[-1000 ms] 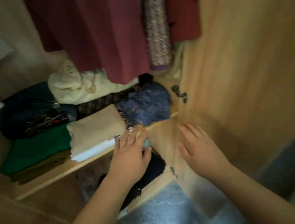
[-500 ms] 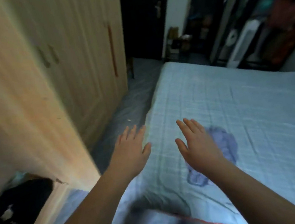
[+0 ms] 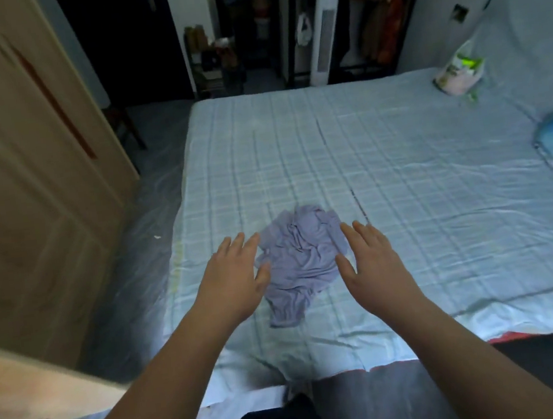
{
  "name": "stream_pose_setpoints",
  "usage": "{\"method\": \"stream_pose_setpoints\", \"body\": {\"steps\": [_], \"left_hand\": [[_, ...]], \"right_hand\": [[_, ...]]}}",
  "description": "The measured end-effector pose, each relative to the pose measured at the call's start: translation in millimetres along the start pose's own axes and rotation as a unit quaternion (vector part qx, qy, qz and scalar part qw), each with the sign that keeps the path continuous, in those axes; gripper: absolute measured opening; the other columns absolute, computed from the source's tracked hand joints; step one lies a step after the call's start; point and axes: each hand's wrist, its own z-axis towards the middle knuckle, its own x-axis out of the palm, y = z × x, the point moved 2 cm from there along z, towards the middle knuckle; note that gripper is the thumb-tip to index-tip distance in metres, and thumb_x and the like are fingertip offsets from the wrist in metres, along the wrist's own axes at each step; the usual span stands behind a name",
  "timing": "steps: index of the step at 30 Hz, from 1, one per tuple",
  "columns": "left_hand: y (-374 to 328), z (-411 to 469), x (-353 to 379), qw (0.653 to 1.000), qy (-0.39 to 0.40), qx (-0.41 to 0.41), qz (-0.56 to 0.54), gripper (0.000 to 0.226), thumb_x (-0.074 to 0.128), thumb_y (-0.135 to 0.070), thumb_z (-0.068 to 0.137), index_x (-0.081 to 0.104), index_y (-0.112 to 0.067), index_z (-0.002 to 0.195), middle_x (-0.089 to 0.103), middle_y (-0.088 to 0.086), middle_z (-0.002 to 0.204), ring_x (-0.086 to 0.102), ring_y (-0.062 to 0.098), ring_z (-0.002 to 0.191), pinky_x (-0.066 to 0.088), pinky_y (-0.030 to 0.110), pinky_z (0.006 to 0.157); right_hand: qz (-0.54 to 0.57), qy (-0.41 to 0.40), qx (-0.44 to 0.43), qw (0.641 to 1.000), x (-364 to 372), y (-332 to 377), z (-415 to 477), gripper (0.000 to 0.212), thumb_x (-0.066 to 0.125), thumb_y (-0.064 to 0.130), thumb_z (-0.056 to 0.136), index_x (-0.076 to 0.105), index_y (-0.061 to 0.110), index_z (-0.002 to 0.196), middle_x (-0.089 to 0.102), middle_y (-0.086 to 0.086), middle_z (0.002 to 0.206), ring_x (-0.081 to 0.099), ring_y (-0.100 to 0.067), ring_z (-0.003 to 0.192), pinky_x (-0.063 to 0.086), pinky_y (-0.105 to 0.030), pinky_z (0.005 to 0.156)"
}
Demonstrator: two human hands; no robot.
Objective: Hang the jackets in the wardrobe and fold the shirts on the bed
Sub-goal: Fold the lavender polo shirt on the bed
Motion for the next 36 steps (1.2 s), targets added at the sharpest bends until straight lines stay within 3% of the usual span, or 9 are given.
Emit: {"method": "stream_pose_setpoints", "body": {"steps": [3,7,12,17,20,23,27,32,36], "left_hand": [[0.7,28.8,17.9,1.0,0.012,-0.013,-0.02,0.083,0.017,-0.063,0.086,0.032,-0.017,0.154,0.033,0.016,0.158,0.027,0.035,0.147,0.022,0.046,0.12],[6.7,74.9,44.5,0.996,0.044,-0.04,-0.06,0.063,0.04,-0.046,0.101,0.027,-0.017,0.155,0.026,0.015,0.161,0.02,0.035,0.149,0.019,0.043,0.121],[21.0,146.1,75.4,0.99,0.085,-0.071,-0.086,0.062,0.041,-0.043,0.102,0.024,-0.018,0.156,0.022,0.012,0.162,0.017,0.031,0.15,0.018,0.04,0.12],[30.9,215.8,101.5,0.982,0.124,-0.099,-0.1,0.056,0.043,-0.038,0.102,0.03,-0.015,0.152,0.032,0.011,0.157,0.026,0.029,0.145,0.028,0.04,0.114],[42.2,256.5,123.9,0.974,0.137,-0.12,-0.132,0.049,0.046,-0.036,0.1,0.043,-0.013,0.144,0.05,0.01,0.14,0.045,0.029,0.129,0.04,0.04,0.101],[59.0,286.0,154.9,0.951,0.148,-0.189,-0.197,0.045,0.05,-0.034,0.097,0.05,-0.011,0.136,0.058,0.014,0.127,0.055,0.031,0.117,0.046,0.04,0.094],[87.4,317.0,210.2,0.912,0.162,-0.284,-0.248,0.046,0.06,-0.026,0.094,0.05,-0.009,0.135,0.06,0.016,0.125,0.059,0.032,0.113,0.046,0.034,0.09],[130.7,330.5,296.6,0.853,0.197,-0.392,-0.281,0.034,0.063,-0.003,0.089,0.055,0.001,0.121,0.063,0.019,0.093,0.065,0.044,0.097,0.047,0.034,0.075],[141.0,335.6,337.2,0.871,0.208,-0.381,-0.23,0.047,0.065,-0.022,0.088,0.053,-0.011,0.132,0.059,0.012,0.126,0.057,0.032,0.118,0.045,0.037,0.098]], "right_hand": [[0.013,0.025,0.026,0.999,11.4,-22.2,18.2,0.061,0.048,0.038,0.1,0.03,0.016,0.154,0.03,-0.011,0.159,0.022,-0.03,0.147,0.018,-0.04,0.119],[0.025,0.055,0.044,0.997,26.3,-50.0,58.4,0.06,0.045,0.039,0.101,0.026,0.021,0.155,0.025,-0.006,0.161,0.016,-0.024,0.15,0.017,-0.038,0.12],[0.03,0.101,0.05,0.993,54.5,-77.2,138.1,0.059,0.044,0.038,0.101,0.027,0.018,0.154,0.027,-0.006,0.16,0.017,-0.025,0.149,0.016,-0.036,0.12],[0.051,0.152,0.06,0.985,98.1,-96.5,218.9,0.058,0.048,0.032,0.1,0.031,0.012,0.152,0.031,-0.009,0.157,0.024,-0.027,0.146,0.019,-0.036,0.119],[0.07,0.166,0.064,0.982,123.6,-105.4,256.4,0.055,0.051,0.028,0.099,0.037,0.01,0.149,0.039,-0.01,0.152,0.032,-0.026,0.141,0.023,-0.035,0.118],[0.088,0.205,0.071,0.972,150.5,-112.0,282.4,0.05,0.052,0.02,0.098,0.042,0.008,0.145,0.045,-0.01,0.144,0.038,-0.027,0.135,0.024,-0.029,0.112],[0.107,0.273,0.087,0.952,208.1,-125.8,314.1,0.043,0.051,0.019,0.097,0.046,0.01,0.139,0.053,-0.014,0.131,0.05,-0.031,0.12,0.039,-0.039,0.102],[0.121,0.39,0.096,0.908,303.1,-137.3,331.4,0.032,0.049,0.021,0.098,0.052,0.009,0.127,0.058,-0.014,0.113,0.057,-0.031,0.097,0.047,-0.04,0.086],[0.109,0.47,0.077,0.872,353.9,-142.2,325.5,0.033,0.045,0.025,0.098,0.049,0.019,0.13,0.061,-0.01,0.12,0.06,-0.029,0.102,0.051,-0.044,0.089]]}}
